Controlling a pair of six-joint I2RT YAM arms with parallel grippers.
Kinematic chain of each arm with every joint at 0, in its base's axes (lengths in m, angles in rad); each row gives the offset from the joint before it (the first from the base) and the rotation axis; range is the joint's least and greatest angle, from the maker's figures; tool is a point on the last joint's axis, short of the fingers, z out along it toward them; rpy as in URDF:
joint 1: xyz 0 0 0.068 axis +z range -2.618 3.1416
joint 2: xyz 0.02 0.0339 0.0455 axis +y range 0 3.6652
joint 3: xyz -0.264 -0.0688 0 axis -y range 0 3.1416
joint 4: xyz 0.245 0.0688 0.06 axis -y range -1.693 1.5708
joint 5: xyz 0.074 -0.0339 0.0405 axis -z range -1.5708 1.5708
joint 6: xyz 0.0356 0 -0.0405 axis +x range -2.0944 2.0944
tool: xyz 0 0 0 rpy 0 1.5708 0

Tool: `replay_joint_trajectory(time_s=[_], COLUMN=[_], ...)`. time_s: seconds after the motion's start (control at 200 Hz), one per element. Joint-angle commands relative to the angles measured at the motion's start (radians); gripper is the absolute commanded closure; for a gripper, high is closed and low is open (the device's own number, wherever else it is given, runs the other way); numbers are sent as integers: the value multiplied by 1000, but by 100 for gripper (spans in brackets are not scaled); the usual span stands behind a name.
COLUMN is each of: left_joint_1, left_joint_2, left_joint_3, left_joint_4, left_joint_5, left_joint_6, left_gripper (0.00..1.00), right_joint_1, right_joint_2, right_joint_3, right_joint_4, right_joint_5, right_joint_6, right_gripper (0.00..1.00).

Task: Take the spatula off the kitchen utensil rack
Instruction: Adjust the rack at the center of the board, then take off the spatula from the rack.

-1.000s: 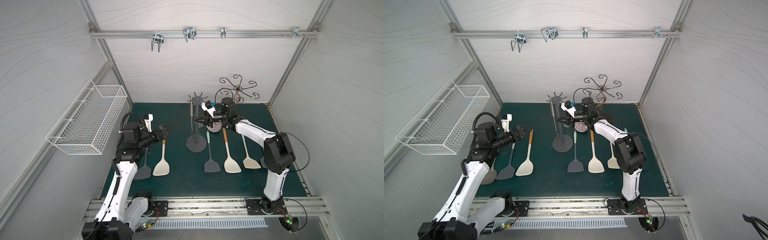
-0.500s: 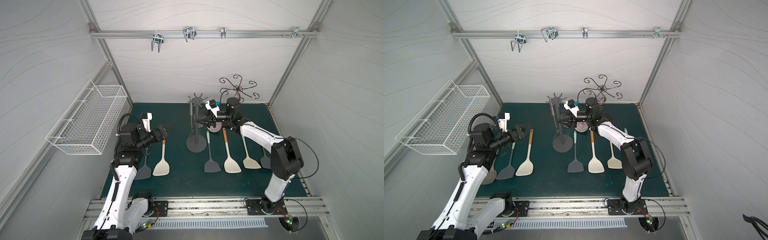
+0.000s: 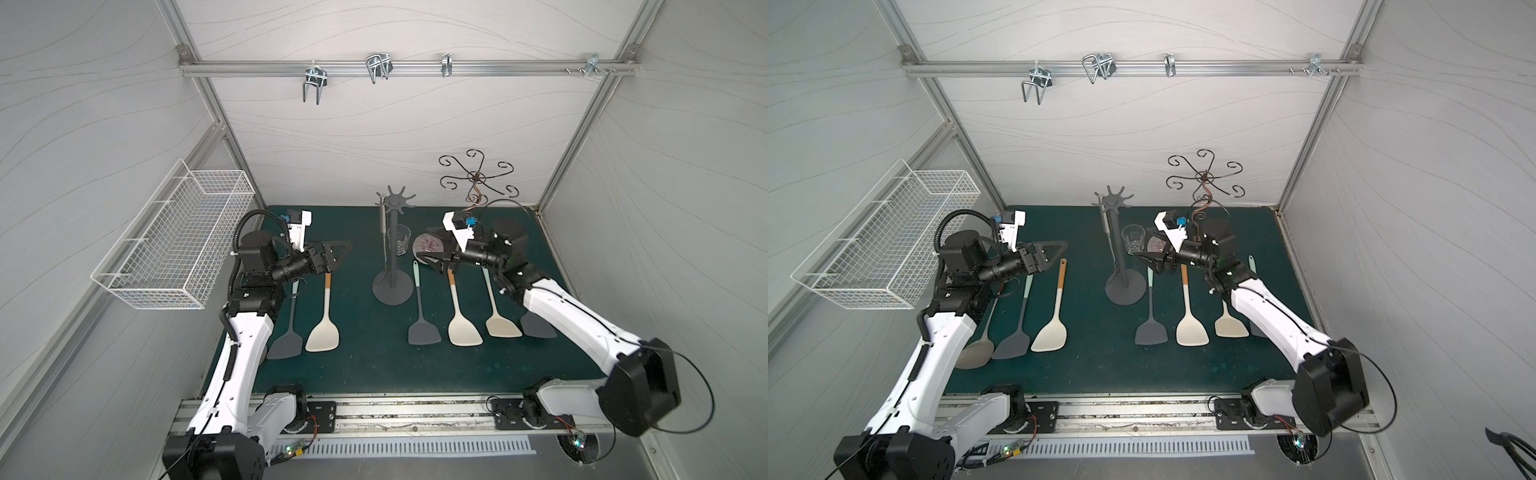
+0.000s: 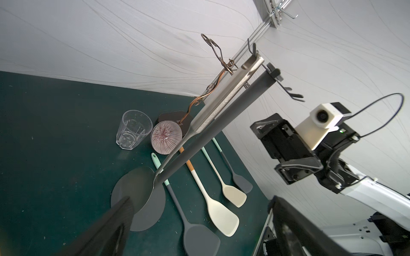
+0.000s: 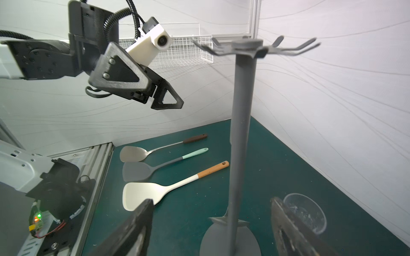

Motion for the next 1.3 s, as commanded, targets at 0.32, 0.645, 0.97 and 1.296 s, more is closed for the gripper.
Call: replay_joint_trajectory(time_s=[0.32, 0.645, 0.97, 1.296], left_joint_1=[7, -16, -118, -145], left_joint_2=[175, 332, 490, 619], left_joint_3=[95, 149, 242, 402], left_joint_4=[390, 612, 566, 469], left_joint_5=[87, 269, 402, 520], left_joint_6=[-55, -39, 129, 242], left_gripper=[1, 3, 3, 17], right_joint_1=[-5, -5, -5, -5], right_joint_2=[-360, -460, -485, -380], right_joint_3=[-156, -128, -85, -81], right_joint_4=[-240, -471, -577, -478], right_joint_5=[129, 258, 324, 114], right_joint_6=[295, 413, 449, 455], right_gripper=[1, 1, 1, 1])
